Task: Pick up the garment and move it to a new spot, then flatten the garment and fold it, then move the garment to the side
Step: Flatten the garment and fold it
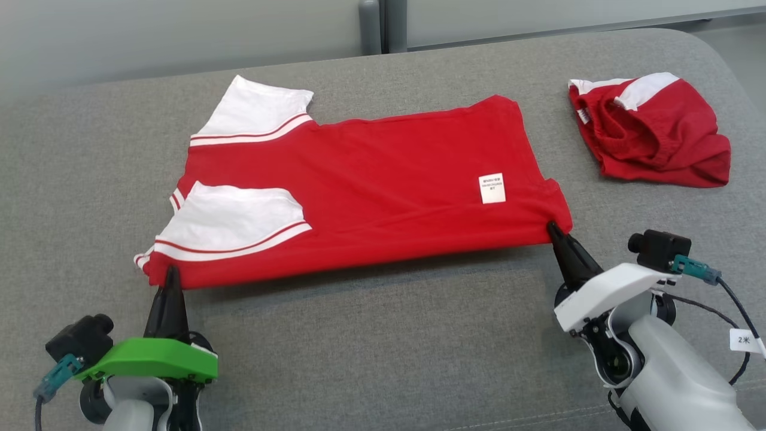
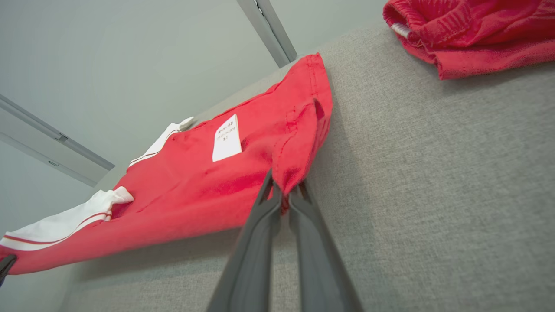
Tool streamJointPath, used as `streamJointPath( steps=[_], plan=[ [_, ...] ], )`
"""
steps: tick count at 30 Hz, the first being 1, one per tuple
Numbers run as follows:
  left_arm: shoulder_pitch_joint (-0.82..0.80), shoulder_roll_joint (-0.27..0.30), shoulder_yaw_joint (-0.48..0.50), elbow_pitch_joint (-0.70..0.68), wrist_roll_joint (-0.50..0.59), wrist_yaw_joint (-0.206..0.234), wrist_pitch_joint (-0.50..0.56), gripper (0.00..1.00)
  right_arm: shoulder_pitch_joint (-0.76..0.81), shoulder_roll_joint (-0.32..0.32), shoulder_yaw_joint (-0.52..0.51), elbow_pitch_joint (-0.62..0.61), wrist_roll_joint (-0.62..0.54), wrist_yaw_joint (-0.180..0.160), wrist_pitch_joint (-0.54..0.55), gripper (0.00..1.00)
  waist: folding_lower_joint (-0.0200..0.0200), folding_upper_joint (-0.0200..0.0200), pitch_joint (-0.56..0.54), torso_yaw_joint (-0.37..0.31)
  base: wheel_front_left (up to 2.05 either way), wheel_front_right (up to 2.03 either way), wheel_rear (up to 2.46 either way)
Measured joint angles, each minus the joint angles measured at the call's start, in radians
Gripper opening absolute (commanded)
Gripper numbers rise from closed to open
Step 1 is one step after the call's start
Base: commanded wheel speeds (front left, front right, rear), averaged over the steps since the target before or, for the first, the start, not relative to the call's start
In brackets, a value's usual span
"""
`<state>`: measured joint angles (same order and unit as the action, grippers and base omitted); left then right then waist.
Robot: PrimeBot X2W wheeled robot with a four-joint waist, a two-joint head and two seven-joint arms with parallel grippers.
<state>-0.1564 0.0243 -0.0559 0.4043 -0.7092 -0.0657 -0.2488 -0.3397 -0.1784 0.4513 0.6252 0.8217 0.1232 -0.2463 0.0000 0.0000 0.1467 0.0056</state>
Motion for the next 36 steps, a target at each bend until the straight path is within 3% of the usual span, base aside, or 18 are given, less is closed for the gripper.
streamJointPath(
  steps=[22,36],
  plan=[
    [0.27,0.006,-0.014,-0.236,-0.021,0.074,-0.003,0.0,0.287,-0.046,-0.027,-0.204,-0.013,0.001,-0.001,0.0,0.0,0.0,-0.03,-0.027,0.0,0.0,0.0],
    [0.32,0.016,-0.101,-0.165,0.003,0.119,-0.003,0.0,0.308,-0.041,-0.023,-0.166,-0.001,0.001,0.001,0.0,0.0,0.0,-0.029,-0.02,0.0,0.0,0.0]
  ],
)
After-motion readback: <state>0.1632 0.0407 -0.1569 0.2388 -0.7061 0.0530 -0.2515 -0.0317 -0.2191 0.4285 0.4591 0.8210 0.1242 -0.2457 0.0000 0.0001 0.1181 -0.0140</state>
